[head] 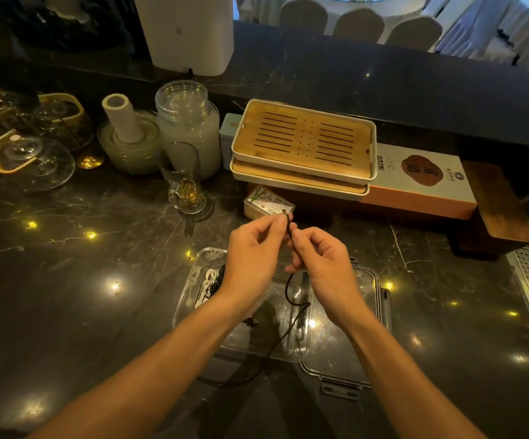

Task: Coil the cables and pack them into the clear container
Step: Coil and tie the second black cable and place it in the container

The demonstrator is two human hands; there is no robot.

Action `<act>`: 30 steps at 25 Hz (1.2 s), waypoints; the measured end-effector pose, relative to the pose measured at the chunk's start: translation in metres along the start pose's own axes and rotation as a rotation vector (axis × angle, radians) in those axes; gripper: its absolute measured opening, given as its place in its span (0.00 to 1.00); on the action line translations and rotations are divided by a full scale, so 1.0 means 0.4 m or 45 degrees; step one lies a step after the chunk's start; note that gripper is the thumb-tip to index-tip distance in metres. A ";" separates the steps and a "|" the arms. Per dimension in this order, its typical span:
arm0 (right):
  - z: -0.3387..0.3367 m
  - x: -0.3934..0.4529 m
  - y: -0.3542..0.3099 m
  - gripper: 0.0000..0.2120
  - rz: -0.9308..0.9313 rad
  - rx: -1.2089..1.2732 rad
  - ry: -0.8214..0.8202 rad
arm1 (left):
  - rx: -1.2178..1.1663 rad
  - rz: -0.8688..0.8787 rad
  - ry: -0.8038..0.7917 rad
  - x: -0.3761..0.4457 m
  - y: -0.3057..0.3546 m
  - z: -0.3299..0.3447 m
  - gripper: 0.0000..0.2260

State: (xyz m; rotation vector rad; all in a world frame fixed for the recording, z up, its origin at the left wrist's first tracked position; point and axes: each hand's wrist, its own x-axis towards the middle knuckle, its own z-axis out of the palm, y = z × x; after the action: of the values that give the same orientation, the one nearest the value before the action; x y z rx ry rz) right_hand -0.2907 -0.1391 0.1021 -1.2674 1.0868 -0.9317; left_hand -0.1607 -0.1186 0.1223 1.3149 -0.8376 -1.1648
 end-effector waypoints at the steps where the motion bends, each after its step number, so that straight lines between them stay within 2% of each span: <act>1: 0.004 -0.004 0.001 0.11 -0.005 0.004 -0.003 | -0.016 -0.028 0.000 0.007 0.000 0.000 0.09; 6: -0.004 -0.010 0.000 0.13 0.040 0.129 -0.028 | -0.052 -0.072 -0.180 0.012 -0.004 -0.010 0.09; 10: -0.012 -0.011 0.002 0.14 0.103 0.168 -0.135 | -0.081 -0.034 -0.184 0.021 -0.012 -0.030 0.08; 13: -0.014 -0.012 0.000 0.11 0.187 0.213 -0.246 | -0.181 -0.030 -0.174 0.021 -0.003 -0.039 0.10; 15: -0.019 -0.018 0.007 0.10 0.250 0.103 -0.380 | -0.280 0.010 -0.100 0.037 0.024 -0.056 0.09; 17: -0.028 -0.023 0.014 0.14 0.260 -0.199 -0.460 | -0.389 0.041 0.020 0.061 0.062 -0.096 0.07; 19: -0.034 -0.018 0.007 0.19 0.245 -0.363 -0.348 | -0.366 0.049 0.052 0.079 0.086 -0.139 0.08; 21: -0.037 -0.003 -0.023 0.19 0.244 -0.217 -0.180 | -0.208 -0.036 -0.028 0.077 0.075 -0.155 0.10; 24: -0.039 0.028 -0.071 0.17 0.161 -0.132 -0.117 | 0.142 -0.296 -0.162 0.055 -0.021 -0.157 0.11; 27: -0.042 0.043 -0.072 0.20 0.133 -0.217 -0.131 | 0.882 -0.401 -0.397 0.039 -0.169 -0.178 0.10; 30: -0.051 0.044 -0.046 0.22 0.187 -0.257 -0.153 | 1.618 -0.432 -0.710 0.016 -0.265 -0.189 0.14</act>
State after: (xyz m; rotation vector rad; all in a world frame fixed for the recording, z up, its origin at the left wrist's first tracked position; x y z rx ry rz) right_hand -0.3052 -0.1631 0.1190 -1.3693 1.1836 -0.6391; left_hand -0.1038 -0.0919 0.0082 2.2304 -2.0178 -1.3044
